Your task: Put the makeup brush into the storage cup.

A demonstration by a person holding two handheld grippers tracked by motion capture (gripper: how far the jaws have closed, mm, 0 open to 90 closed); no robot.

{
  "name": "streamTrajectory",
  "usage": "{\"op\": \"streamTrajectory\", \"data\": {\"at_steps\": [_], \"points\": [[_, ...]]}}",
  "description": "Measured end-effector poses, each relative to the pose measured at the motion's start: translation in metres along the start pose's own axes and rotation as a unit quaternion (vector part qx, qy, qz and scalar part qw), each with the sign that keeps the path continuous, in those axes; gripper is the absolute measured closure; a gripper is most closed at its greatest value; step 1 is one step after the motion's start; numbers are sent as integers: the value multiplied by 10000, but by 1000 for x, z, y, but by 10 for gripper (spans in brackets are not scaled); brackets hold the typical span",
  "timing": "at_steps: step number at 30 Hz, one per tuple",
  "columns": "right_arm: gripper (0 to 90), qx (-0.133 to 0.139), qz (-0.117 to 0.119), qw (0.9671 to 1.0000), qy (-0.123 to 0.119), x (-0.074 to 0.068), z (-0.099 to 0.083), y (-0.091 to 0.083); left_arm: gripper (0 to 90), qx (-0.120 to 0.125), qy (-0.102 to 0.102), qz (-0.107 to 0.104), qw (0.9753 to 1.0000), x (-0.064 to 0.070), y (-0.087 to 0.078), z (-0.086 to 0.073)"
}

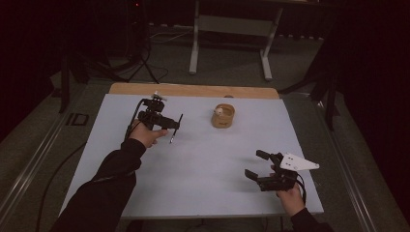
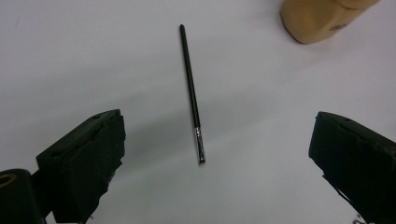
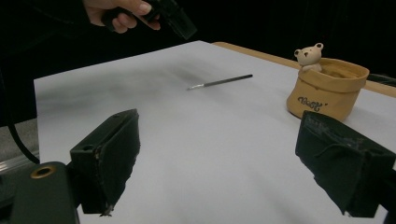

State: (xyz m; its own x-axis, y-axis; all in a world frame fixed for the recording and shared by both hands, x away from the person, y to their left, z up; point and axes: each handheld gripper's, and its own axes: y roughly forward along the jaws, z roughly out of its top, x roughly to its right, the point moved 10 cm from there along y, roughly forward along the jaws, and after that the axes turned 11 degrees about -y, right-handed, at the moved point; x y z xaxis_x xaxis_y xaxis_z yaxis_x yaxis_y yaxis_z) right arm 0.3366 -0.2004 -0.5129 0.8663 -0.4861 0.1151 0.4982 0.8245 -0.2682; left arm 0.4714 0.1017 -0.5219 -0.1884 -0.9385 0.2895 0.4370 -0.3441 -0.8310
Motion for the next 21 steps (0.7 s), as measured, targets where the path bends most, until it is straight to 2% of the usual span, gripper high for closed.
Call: {"op": "streamTrajectory", "data": {"at_steps": [5, 8, 16, 19, 21], "points": [[136, 1, 13, 10000, 16, 0, 0, 0, 136, -198, 129, -34, 9997, 2, 10, 3], [136, -2, 5, 10000, 16, 0, 0, 0, 144, -498, 219, 41, 9985, 1, 17, 0], [136, -11, 20, 10000, 37, 0, -1, 1, 165, -641, 7, -38, 9979, -2, 28, 2], [136, -28, 14, 10000, 20, 0, -2, 1, 166, -856, 58, 3, 9963, -2, 33, -2], [136, -36, 17, 10000, 21, 0, -2, 1, 198, -955, 102, 73, 9954, -2, 36, -4]]}}
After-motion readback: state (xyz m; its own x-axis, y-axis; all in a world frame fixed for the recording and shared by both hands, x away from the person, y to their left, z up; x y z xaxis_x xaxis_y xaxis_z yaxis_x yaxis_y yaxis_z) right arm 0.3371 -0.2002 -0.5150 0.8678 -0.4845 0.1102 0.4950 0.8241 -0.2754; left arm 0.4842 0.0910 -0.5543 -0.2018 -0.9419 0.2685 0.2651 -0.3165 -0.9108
